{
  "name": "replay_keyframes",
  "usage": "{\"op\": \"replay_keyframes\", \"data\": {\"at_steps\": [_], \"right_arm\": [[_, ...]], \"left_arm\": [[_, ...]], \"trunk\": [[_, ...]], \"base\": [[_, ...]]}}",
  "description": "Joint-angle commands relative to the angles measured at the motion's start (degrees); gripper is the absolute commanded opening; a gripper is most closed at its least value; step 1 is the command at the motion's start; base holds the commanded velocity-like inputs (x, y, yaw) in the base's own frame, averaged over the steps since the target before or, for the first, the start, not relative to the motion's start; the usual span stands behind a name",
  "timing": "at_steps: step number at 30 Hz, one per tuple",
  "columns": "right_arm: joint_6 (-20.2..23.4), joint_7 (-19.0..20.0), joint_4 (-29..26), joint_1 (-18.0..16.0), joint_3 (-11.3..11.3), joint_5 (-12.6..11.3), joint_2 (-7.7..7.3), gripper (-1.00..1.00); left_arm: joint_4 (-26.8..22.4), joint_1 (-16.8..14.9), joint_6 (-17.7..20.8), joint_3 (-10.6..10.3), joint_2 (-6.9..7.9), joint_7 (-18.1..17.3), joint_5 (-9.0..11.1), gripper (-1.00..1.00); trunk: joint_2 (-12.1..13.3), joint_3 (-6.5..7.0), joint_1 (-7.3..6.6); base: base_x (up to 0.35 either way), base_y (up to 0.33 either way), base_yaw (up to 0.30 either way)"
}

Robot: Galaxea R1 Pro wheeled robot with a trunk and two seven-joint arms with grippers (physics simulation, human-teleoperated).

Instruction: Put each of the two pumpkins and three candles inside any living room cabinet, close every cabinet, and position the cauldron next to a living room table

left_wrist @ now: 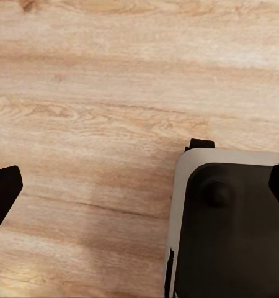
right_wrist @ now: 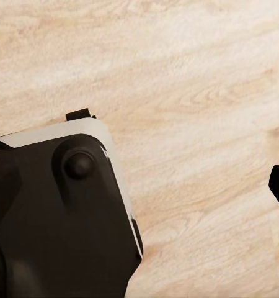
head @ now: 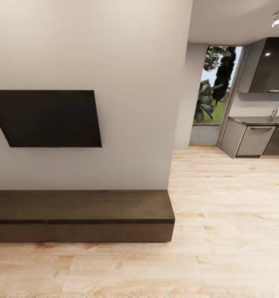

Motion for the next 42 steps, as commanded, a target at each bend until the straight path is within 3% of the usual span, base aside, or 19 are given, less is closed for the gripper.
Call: {"op": "replay_keyframes", "data": {"at_steps": [1, 16, 27, 30, 34, 36, 42], "right_arm": [[-0.23, -0.12, 0.07, -0.06, 0.47, -0.54, 0.03, 1.0], [-0.25, -0.12, -0.21, -0.06, 0.4, -0.72, 0.09, 1.0], [0.12, -0.16, -0.07, -0.06, 0.32, -1.37, 0.59, 1.0], [0.61, -0.14, 0.13, -0.06, 0.31, -1.36, 0.68, 1.0], [2.29, 0.25, 0.47, -0.06, 0.37, -1.29, 0.83, 1.0], [3.87, 2.22, 0.59, -0.06, 0.35, -1.27, 0.79, 1.0], [5.17, 6.76, 1.34, -0.06, 0.32, -1.25, 0.36, 1.0]], "left_arm": [[-0.1, -0.02, -0.03, -0.49, 0.03, 0.37, 0.2, 1.0], [-0.1, -0.02, 0.01, -0.49, -0.03, 0.37, 0.16, 1.0], [-0.02, 0.06, 0.37, -0.6, -0.05, 0.37, 0.08, 1.0], [0.16, 0.58, 0.81, -1.49, -0.07, 0.37, 0.05, 1.0], [0.27, 1.0, 1.73, -4.32, -0.14, 0.06, 0.07, 1.0], [0.3, 1.1, 2.45, -5.62, -0.18, -1.59, 0.11, 1.0], [0.29, 1.19, 4.47, -6.77, -0.21, -4.92, 0.23, 1.0]], "trunk": [[-0.13, -0.23, 0.03], [-0.13, -1.62, 0.03], [-0.13, -1.84, 0.03], [-0.13, -1.85, 0.03], [-0.13, -1.85, 0.03], [-0.13, -1.85, 0.03], [-0.13, -1.85, 0.03]], "base": [[0.0, 0.0, 0.0], [0.0, 0.0, 0.0], [0.0, 0.0, 0.0], [0.0, 0.0, 0.0], [0.0, 0.0, 0.0], [0.0, 0.0, 0.0], [0.0, 0.0, 0.0]]}}
